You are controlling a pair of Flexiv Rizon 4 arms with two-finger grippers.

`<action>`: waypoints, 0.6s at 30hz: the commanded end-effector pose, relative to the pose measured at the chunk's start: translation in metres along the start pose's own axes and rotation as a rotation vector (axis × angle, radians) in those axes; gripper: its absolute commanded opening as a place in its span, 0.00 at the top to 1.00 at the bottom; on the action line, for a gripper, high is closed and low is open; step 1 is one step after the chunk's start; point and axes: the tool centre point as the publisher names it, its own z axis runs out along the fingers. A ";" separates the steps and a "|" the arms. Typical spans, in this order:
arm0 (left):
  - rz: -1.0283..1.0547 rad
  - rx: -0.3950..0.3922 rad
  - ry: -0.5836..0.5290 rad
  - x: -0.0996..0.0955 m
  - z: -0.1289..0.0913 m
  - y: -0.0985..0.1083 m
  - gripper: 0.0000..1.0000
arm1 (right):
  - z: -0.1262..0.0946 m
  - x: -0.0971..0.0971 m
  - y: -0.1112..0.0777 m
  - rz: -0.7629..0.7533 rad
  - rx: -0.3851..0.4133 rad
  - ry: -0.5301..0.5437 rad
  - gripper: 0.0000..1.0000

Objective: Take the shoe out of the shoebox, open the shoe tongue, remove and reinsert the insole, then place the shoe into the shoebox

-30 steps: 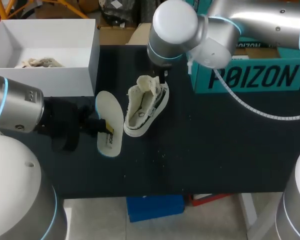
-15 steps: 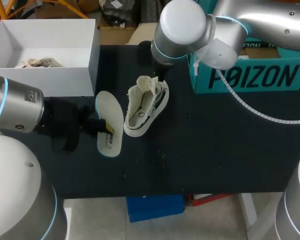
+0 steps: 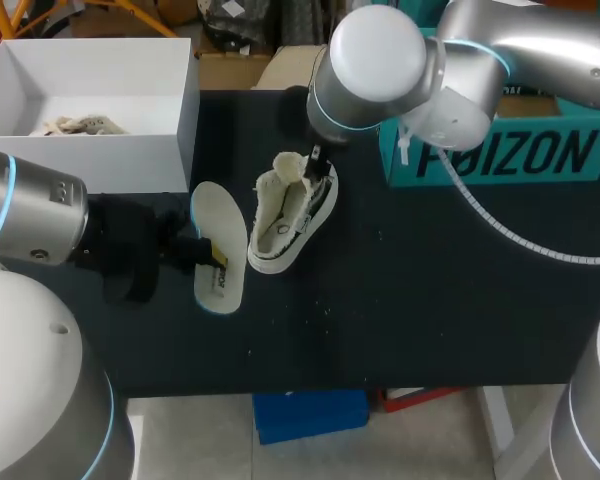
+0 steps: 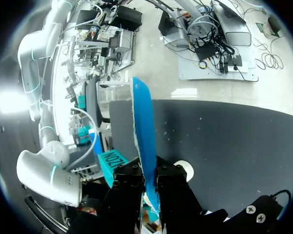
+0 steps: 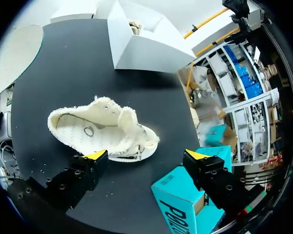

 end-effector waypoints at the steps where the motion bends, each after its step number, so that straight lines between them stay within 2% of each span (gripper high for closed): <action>1: 0.002 -0.001 0.000 0.001 -0.001 -0.001 1.00 | 0.012 0.000 -0.001 0.033 -0.008 0.005 0.00; 18: 0.002 -0.001 0.000 0.001 -0.001 -0.001 1.00 | 0.024 0.006 -0.001 0.112 0.022 0.033 0.00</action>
